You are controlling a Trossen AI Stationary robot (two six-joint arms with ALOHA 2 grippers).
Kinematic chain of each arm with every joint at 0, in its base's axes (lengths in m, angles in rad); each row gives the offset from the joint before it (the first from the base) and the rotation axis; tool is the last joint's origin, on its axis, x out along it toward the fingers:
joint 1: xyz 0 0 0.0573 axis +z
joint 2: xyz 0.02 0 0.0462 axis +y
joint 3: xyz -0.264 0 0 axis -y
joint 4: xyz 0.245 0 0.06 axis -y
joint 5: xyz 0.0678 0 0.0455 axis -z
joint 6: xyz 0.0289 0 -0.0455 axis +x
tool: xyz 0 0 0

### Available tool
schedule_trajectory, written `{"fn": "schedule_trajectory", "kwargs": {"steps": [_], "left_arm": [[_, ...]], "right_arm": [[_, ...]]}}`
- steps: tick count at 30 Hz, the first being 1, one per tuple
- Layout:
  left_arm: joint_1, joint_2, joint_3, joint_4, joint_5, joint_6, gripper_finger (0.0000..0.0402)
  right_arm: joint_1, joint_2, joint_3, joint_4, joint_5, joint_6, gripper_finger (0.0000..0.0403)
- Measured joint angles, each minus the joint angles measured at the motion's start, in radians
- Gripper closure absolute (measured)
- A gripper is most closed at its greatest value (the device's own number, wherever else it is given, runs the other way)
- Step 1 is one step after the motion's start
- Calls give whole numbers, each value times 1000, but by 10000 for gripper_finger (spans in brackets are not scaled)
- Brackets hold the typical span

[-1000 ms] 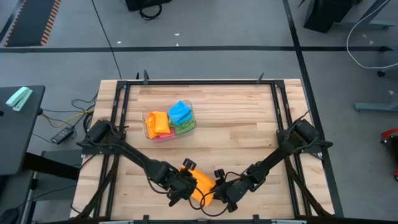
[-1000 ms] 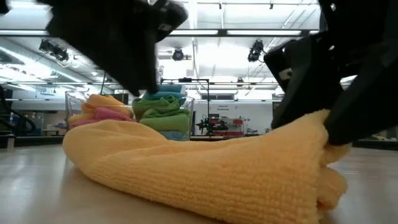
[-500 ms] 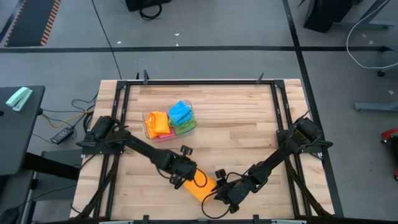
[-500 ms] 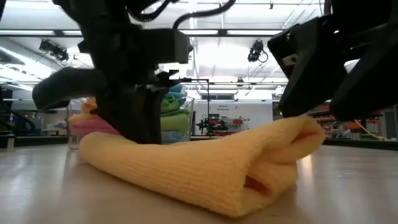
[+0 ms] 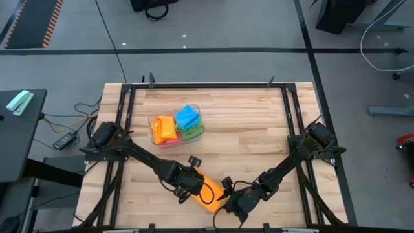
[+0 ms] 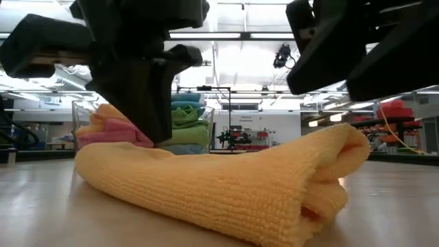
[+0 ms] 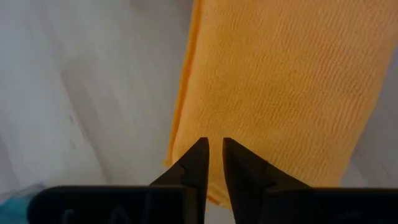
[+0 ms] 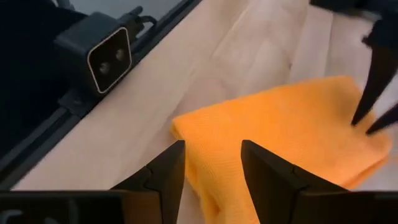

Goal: Fold microfiber towels
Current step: Fold the yellow microfiber towel

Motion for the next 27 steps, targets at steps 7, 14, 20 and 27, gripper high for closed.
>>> {"fn": "schedule_trajectory", "kwargs": {"steps": [7,14,20,27], "left_arm": [[-7,-1,46,-99,-3,-8,345],[-30,-31,45,-133,-3,-11,354],[-35,-83,25,-126,17,20,356],[-32,-203,-151,101,28,43,367]], "right_arm": [[2,5,0,8,47,-82,217],[17,83,104,-90,92,-96,179],[22,195,335,-414,135,-93,171],[44,173,385,-476,125,-101,171]]}}
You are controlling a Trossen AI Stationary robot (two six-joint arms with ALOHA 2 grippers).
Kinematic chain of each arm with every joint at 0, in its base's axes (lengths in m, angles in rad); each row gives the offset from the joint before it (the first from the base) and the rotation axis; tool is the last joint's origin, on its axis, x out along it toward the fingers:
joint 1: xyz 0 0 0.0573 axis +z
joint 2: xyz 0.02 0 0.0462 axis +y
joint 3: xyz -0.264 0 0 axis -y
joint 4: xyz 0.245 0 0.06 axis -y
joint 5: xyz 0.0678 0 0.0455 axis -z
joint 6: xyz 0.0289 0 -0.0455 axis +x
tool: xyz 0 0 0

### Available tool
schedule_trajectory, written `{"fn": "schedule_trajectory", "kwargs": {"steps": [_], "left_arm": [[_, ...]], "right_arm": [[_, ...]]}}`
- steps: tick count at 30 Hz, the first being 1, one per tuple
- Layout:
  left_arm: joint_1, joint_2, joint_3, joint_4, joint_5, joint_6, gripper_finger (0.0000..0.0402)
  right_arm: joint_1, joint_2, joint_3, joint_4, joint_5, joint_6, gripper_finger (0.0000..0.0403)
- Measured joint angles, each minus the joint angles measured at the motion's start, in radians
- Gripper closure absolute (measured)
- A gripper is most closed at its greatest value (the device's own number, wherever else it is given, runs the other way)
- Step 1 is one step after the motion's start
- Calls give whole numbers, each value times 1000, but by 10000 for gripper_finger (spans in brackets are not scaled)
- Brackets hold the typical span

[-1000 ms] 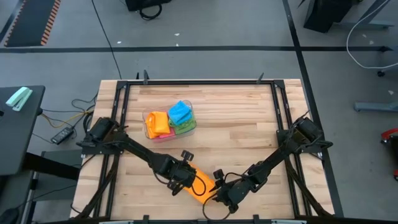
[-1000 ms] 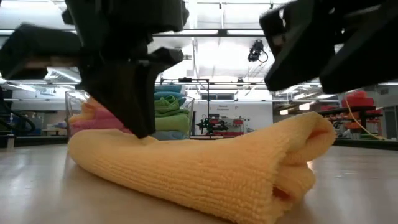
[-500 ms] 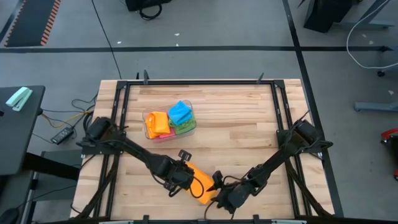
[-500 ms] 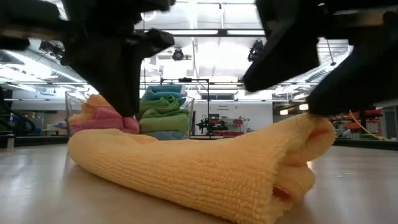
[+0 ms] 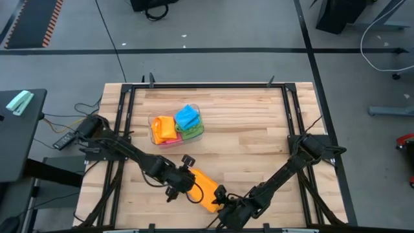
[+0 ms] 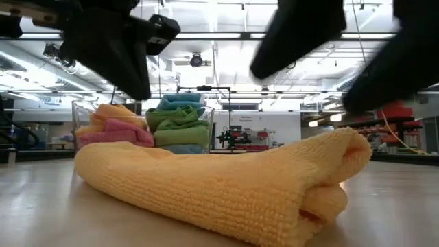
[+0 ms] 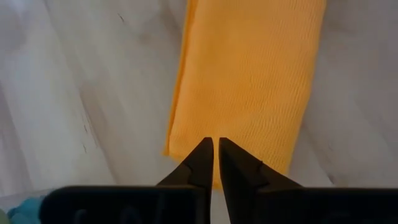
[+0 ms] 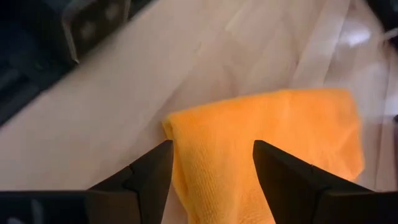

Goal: Fold microfiber towels
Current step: Fold the yellow microfiber towel

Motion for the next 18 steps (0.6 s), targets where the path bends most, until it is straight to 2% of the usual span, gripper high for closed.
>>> {"fn": "schedule_trajectory", "kwargs": {"steps": [6,12,18], "left_arm": [[-2,-107,-128,185,0,-18,374],[-5,-161,-179,202,0,-81,370],[-41,-160,-179,215,-1,-98,370]], "right_arm": [[3,-5,1,-4,-10,-44,171],[10,12,1,-2,17,-95,171],[7,46,0,-20,12,-106,171]]}}
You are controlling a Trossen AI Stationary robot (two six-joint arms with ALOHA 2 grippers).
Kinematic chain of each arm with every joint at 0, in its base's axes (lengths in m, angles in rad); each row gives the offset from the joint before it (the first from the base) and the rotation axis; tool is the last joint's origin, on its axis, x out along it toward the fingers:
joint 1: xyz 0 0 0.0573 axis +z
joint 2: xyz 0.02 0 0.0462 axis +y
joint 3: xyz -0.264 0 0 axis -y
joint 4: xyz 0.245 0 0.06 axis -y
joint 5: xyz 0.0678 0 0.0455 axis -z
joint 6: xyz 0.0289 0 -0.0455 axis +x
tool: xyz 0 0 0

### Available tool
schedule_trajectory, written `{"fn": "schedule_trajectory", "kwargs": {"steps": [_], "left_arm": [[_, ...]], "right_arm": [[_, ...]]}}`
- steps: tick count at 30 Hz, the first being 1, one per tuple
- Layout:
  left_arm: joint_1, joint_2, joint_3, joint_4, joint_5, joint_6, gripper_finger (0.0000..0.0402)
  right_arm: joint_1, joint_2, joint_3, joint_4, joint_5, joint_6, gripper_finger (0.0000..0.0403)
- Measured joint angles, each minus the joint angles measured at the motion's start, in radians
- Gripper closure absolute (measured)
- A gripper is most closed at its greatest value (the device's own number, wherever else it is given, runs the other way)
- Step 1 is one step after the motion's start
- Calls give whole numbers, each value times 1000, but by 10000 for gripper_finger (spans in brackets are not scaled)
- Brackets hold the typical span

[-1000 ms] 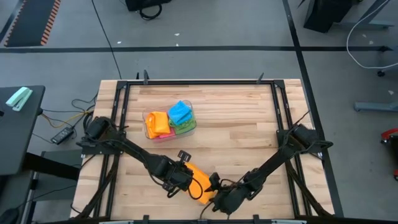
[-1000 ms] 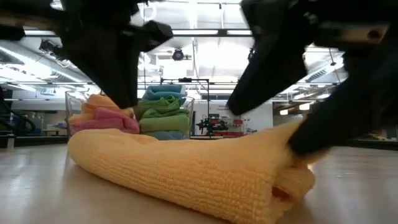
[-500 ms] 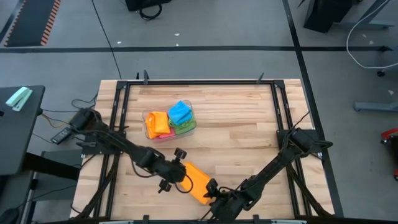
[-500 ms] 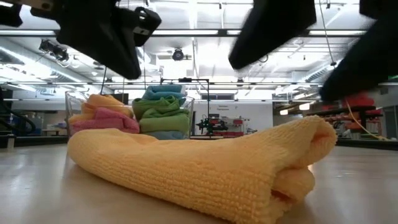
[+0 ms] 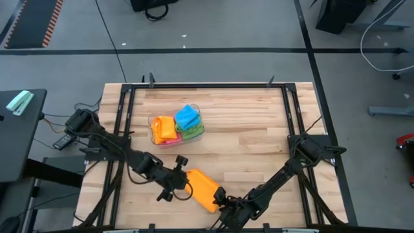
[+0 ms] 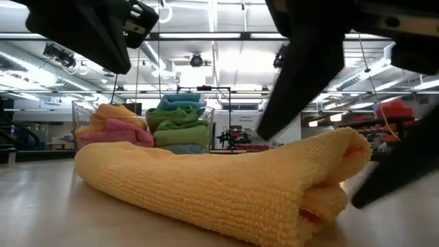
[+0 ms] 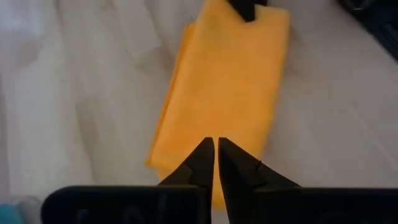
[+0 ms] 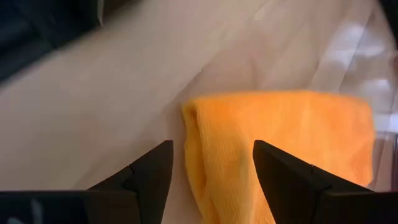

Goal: Fold microfiber towels
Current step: Fold the yellow microfiber towel

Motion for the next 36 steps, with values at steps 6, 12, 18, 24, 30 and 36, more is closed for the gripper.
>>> {"fn": "schedule_trajectory", "kwargs": {"steps": [6,12,18,24,30,36], "left_arm": [[-15,0,0,7,-1,-7,376],[-17,1,0,13,-1,-6,367],[-17,1,0,21,-1,-6,370],[-17,1,0,25,-1,-7,372],[-17,1,0,31,-1,-7,362],[-34,2,0,30,22,-30,364]], "right_arm": [[-15,20,1,13,15,-45,171],[-34,61,6,22,23,-93,171],[-61,64,6,21,10,-127,186],[-76,65,5,10,-65,-129,254],[-73,55,2,0,-103,-115,361],[-71,9,-5,-48,-134,-88,389]]}}
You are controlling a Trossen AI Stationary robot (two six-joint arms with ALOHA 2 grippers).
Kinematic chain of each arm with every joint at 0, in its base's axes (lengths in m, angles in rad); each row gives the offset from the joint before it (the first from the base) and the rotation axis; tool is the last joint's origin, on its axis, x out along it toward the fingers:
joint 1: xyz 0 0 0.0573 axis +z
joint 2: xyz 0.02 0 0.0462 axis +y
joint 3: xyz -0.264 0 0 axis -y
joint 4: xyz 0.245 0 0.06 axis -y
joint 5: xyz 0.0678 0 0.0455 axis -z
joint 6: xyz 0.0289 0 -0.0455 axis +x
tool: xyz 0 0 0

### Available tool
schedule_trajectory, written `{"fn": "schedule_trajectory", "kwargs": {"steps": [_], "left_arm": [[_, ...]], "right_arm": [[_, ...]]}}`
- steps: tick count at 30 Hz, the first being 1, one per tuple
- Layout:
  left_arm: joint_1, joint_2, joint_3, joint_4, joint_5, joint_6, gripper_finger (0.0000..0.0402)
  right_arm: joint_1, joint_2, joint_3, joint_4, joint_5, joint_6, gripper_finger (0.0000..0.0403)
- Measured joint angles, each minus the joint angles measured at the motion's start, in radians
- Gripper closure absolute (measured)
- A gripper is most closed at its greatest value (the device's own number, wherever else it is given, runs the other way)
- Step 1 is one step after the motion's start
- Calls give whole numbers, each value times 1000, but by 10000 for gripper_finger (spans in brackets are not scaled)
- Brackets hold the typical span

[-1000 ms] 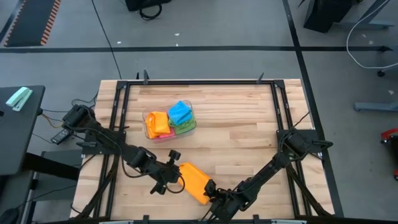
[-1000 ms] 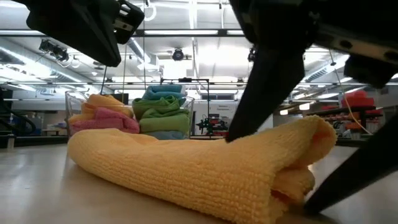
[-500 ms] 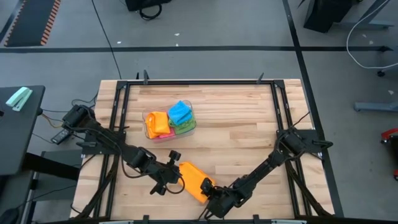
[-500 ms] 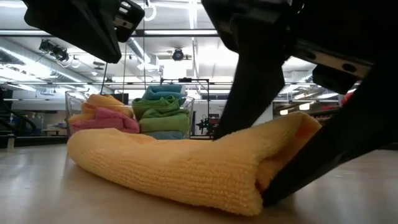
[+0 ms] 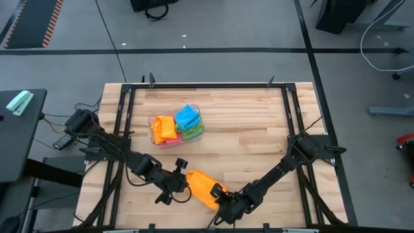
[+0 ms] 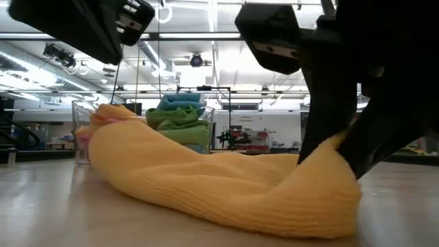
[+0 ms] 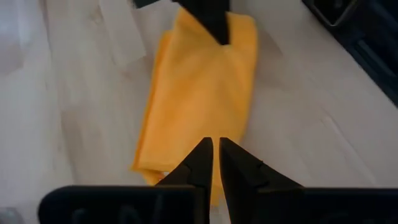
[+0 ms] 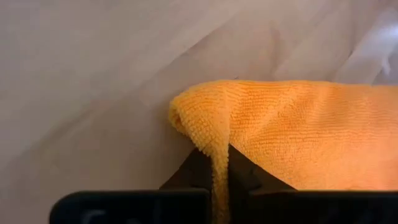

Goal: Fold microfiber towels
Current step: Fold the yellow microfiber towel

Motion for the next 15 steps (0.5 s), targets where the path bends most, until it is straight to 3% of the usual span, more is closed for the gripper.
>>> {"fn": "schedule_trajectory", "kwargs": {"steps": [15], "left_arm": [[-28,3,0,37,2,-2,361]], "right_arm": [[-32,-135,2,-215,-257,310,393]]}}
